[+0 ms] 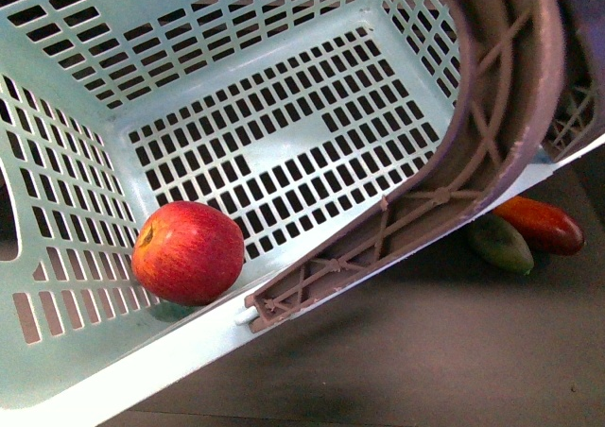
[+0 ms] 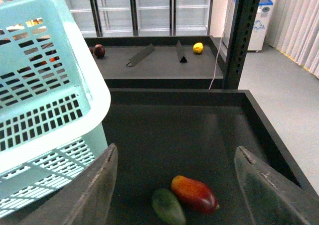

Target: Pick apple with right arm and hold basket with left

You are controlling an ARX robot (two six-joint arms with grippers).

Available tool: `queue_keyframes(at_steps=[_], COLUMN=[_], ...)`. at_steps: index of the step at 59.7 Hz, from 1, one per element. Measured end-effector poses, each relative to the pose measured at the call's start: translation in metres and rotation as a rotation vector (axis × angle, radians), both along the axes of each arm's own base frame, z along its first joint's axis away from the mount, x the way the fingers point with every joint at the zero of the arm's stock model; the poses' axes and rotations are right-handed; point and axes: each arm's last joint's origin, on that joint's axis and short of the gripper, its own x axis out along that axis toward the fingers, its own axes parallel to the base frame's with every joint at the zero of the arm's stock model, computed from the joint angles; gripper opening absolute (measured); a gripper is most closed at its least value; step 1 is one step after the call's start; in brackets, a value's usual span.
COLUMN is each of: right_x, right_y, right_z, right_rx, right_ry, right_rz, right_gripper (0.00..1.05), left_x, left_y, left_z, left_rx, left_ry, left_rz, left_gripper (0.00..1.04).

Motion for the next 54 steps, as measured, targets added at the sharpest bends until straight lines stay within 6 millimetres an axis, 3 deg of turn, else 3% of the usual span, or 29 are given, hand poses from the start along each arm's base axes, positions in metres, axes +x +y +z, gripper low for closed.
queue_keyframes(at_steps=[9,21,39,54], right_x=[0.0,0.0,0.0,0.0], right_y=[0.0,0.0,0.0,0.0], right_z=[0.0,0.0,0.0,0.0], right_rx=[0.0,0.0,0.0,0.0], right_ry=[0.0,0.0,0.0,0.0], right_rz=[0.0,0.0,0.0,0.0], right_gripper=[0.97,0.96,0.96,0.96], left_x=[0.008,0.042,0.098,0.135], left_y=[0.008,0.043,0.104,0.141], left_z=[0.002,-0.01,-0.064,-0.09], left_rx=[-0.03,-0.091,-0.082,-0.121], left_ry=[-0.062,0.037,0.252,0.345], left_rz=[0.067,0.271,0.616,0.803], left_gripper=[0.15,0.15,0.15,0.15])
